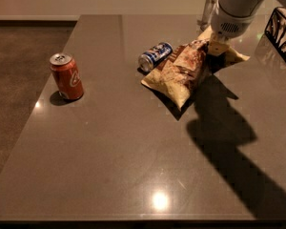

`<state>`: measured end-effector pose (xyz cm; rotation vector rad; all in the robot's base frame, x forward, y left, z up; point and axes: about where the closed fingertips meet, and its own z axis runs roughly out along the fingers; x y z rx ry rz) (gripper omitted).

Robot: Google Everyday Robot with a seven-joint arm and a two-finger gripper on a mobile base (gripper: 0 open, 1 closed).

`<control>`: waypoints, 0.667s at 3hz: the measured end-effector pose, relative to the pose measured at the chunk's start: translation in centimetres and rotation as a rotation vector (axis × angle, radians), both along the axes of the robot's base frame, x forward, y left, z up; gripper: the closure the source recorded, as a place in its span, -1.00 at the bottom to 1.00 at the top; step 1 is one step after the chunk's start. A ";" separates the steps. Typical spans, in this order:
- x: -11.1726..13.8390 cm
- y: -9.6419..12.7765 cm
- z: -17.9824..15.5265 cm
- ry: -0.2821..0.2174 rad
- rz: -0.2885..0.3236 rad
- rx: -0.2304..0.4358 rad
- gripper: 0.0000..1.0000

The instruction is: Move brown chip bag near pepsi can

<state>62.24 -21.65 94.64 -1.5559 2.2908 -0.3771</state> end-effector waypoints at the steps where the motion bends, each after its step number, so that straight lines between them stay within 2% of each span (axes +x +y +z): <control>1: 1.2 -0.3 -0.3 -0.007 0.000 -0.005 0.51; 2: 1.2 -0.2 -0.4 -0.007 0.001 -0.005 0.03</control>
Offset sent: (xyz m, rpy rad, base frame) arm 0.0110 -0.0025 -0.0031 -0.0041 -0.0067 -0.0001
